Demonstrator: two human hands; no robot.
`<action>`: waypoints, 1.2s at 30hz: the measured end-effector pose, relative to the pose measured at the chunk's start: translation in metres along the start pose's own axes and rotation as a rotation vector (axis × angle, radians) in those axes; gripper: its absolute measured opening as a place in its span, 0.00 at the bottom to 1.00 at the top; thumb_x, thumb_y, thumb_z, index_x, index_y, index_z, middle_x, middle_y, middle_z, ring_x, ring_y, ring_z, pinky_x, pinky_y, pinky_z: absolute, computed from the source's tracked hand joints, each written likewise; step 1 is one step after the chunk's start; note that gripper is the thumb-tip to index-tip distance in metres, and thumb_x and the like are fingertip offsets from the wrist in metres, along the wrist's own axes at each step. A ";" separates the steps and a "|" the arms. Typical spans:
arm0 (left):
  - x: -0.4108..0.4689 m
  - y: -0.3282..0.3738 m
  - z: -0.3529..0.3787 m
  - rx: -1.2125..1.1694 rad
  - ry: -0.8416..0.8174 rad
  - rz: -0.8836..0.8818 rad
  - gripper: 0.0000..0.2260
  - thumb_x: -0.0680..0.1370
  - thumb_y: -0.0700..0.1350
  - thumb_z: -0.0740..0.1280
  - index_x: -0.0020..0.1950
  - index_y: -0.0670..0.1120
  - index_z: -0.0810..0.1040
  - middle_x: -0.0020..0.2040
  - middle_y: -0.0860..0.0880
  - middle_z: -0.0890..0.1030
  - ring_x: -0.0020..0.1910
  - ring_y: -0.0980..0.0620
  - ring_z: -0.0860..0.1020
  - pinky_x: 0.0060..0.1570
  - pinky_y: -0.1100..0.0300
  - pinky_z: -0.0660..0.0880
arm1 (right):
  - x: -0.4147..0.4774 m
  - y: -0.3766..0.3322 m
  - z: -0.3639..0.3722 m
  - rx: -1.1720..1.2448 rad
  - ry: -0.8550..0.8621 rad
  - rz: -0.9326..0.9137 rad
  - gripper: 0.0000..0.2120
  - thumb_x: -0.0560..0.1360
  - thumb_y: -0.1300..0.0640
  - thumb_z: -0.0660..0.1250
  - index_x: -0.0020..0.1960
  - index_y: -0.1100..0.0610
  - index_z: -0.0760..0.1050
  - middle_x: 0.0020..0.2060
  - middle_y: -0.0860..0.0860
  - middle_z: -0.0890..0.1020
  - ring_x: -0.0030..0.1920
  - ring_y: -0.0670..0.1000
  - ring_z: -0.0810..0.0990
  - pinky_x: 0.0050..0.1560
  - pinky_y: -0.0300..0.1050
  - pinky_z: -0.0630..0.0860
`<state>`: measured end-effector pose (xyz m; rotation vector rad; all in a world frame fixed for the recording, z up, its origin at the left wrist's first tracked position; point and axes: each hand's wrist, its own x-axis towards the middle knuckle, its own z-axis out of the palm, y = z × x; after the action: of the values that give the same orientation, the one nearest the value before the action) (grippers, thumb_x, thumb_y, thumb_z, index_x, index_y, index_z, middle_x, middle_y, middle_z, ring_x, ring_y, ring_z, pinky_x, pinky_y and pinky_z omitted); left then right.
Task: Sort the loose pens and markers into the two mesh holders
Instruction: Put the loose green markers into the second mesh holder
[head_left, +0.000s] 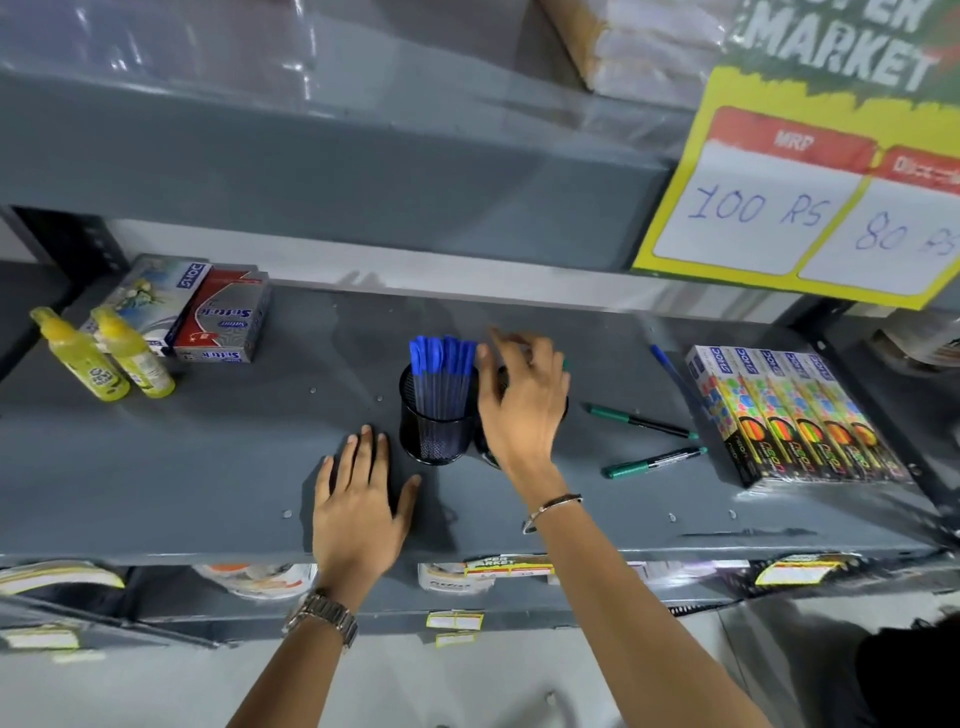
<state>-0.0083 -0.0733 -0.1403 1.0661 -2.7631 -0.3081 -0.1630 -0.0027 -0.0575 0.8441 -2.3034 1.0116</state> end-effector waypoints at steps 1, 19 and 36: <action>0.000 0.000 0.001 0.009 0.000 0.003 0.34 0.77 0.61 0.41 0.71 0.40 0.65 0.72 0.42 0.67 0.71 0.44 0.65 0.70 0.46 0.59 | 0.004 0.012 -0.005 -0.006 0.037 0.028 0.10 0.76 0.53 0.65 0.54 0.54 0.79 0.48 0.56 0.79 0.46 0.58 0.76 0.44 0.52 0.72; 0.001 0.005 0.005 0.029 0.022 -0.042 0.36 0.76 0.65 0.40 0.70 0.41 0.67 0.71 0.43 0.69 0.71 0.45 0.65 0.70 0.47 0.57 | 0.081 0.223 -0.019 -0.422 -0.551 0.460 0.23 0.77 0.52 0.61 0.68 0.63 0.64 0.67 0.64 0.69 0.67 0.64 0.64 0.65 0.57 0.62; -0.002 0.002 0.004 0.039 0.005 -0.034 0.33 0.77 0.63 0.43 0.70 0.42 0.66 0.72 0.44 0.68 0.71 0.46 0.65 0.70 0.47 0.59 | 0.049 0.197 -0.017 -0.467 -0.433 0.351 0.12 0.75 0.60 0.65 0.56 0.64 0.73 0.54 0.66 0.78 0.60 0.65 0.70 0.57 0.57 0.66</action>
<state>-0.0095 -0.0700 -0.1436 1.1219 -2.7605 -0.2565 -0.3316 0.0995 -0.1090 0.5076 -2.9641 0.3925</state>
